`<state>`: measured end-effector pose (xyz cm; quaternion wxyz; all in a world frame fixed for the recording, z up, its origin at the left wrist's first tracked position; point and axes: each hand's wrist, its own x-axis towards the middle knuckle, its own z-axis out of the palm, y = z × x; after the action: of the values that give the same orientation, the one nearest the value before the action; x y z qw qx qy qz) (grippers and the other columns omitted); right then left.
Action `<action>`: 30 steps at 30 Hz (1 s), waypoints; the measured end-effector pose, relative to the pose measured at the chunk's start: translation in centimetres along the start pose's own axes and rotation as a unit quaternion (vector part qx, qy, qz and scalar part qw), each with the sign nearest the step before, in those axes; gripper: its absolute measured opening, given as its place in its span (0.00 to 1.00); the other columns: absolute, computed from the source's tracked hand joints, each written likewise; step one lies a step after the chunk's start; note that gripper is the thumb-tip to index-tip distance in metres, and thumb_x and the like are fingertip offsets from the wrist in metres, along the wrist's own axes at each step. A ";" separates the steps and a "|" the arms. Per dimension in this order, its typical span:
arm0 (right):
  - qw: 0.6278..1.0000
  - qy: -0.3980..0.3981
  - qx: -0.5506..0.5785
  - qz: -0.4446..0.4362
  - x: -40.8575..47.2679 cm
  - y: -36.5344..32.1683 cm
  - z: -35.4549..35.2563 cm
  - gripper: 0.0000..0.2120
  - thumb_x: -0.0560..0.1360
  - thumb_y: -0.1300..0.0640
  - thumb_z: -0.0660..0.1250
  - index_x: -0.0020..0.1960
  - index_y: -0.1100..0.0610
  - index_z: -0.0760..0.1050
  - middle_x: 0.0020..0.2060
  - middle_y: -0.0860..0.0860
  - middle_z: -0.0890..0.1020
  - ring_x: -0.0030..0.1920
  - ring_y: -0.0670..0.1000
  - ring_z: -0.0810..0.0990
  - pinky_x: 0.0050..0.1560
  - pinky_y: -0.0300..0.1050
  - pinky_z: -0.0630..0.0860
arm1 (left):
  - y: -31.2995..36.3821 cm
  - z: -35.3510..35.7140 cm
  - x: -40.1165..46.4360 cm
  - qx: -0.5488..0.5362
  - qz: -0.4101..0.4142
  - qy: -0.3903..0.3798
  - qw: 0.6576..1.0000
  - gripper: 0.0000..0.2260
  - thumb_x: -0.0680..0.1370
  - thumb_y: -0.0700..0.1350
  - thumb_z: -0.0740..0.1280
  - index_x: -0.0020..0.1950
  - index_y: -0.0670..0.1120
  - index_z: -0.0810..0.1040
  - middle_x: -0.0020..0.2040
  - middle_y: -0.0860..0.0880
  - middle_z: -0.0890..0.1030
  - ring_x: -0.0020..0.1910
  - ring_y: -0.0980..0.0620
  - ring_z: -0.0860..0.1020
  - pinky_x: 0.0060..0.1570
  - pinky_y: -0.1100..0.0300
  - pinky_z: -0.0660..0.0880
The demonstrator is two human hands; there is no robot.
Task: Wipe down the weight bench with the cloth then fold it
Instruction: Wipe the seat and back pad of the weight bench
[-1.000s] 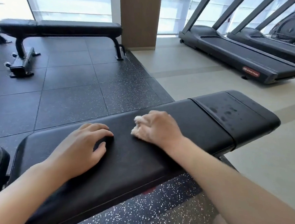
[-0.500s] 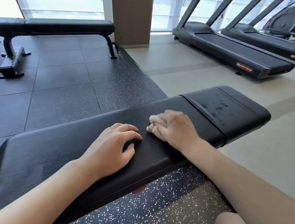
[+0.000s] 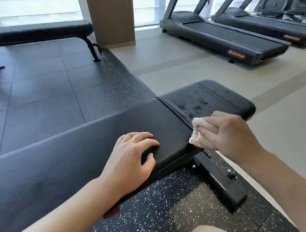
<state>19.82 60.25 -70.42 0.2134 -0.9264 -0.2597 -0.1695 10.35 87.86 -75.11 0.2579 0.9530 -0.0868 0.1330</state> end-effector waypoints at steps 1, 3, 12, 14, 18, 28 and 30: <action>1.000 0.001 0.013 0.010 0.4 0.9 0.2 0.04 0.76 0.49 0.74 0.49 0.47 0.84 0.33 0.46 0.73 0.32 0.49 0.74 0.35 0.48 0.74 | 0.7 0.5 0.7 0.000 0.001 -0.006 1.000 0.15 0.77 0.51 0.64 0.62 0.58 0.82 0.68 0.60 0.78 0.69 0.56 0.71 0.74 0.53 0.64; 1.000 -0.005 0.017 0.026 1.2 2.3 1.4 0.06 0.76 0.47 0.73 0.46 0.49 0.84 0.32 0.46 0.73 0.33 0.50 0.74 0.36 0.50 0.75 | 1.8 1.3 1.9 0.003 0.005 -0.017 1.000 0.16 0.77 0.51 0.64 0.63 0.58 0.82 0.68 0.60 0.78 0.70 0.55 0.71 0.75 0.52 0.64; 0.999 -0.039 -0.001 -0.005 8.2 2.8 6.3 0.14 0.80 0.45 0.66 0.46 0.52 0.84 0.37 0.49 0.77 0.41 0.55 0.78 0.43 0.47 0.72 | 3.2 2.5 4.0 0.010 -0.017 -0.014 1.000 0.15 0.79 0.50 0.64 0.64 0.59 0.82 0.68 0.63 0.77 0.69 0.59 0.71 0.73 0.56 0.67; 0.999 -0.047 0.003 0.000 11.1 2.3 7.5 0.16 0.81 0.45 0.64 0.45 0.54 0.84 0.39 0.52 0.79 0.44 0.58 0.80 0.44 0.48 0.71 | 3.1 2.3 4.0 0.005 -0.021 -0.016 1.000 0.15 0.79 0.49 0.64 0.65 0.59 0.81 0.68 0.63 0.77 0.70 0.59 0.71 0.73 0.57 0.66; 0.998 -0.055 -0.003 0.024 16.0 1.1 9.7 0.17 0.80 0.46 0.64 0.43 0.58 0.83 0.42 0.58 0.84 0.48 0.62 0.81 0.45 0.49 0.71 | 3.2 2.3 4.0 0.003 -0.022 -0.018 1.000 0.16 0.79 0.49 0.64 0.65 0.59 0.82 0.69 0.61 0.77 0.70 0.58 0.71 0.74 0.57 0.65; 0.997 -0.062 0.001 0.035 14.2 0.5 9.1 0.16 0.79 0.45 0.65 0.41 0.55 0.81 0.39 0.54 0.82 0.46 0.59 0.80 0.44 0.47 0.72 | 2.4 1.4 5.8 0.001 0.000 -0.055 0.998 0.16 0.77 0.50 0.63 0.62 0.57 0.83 0.67 0.60 0.79 0.67 0.55 0.73 0.71 0.54 0.68; 0.998 -0.061 0.013 0.019 11.5 0.7 7.7 0.13 0.79 0.46 0.66 0.46 0.53 0.84 0.37 0.50 0.78 0.44 0.56 0.79 0.44 0.49 0.73 | 1.8 1.1 8.5 -0.008 -0.010 -0.057 0.998 0.16 0.75 0.49 0.62 0.59 0.57 0.84 0.61 0.59 0.81 0.62 0.53 0.75 0.66 0.52 0.73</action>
<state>31.08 68.21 -72.30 0.2123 -0.9370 -0.2565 -0.1054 18.25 84.95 -72.63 0.2615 0.9578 -0.0929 0.0752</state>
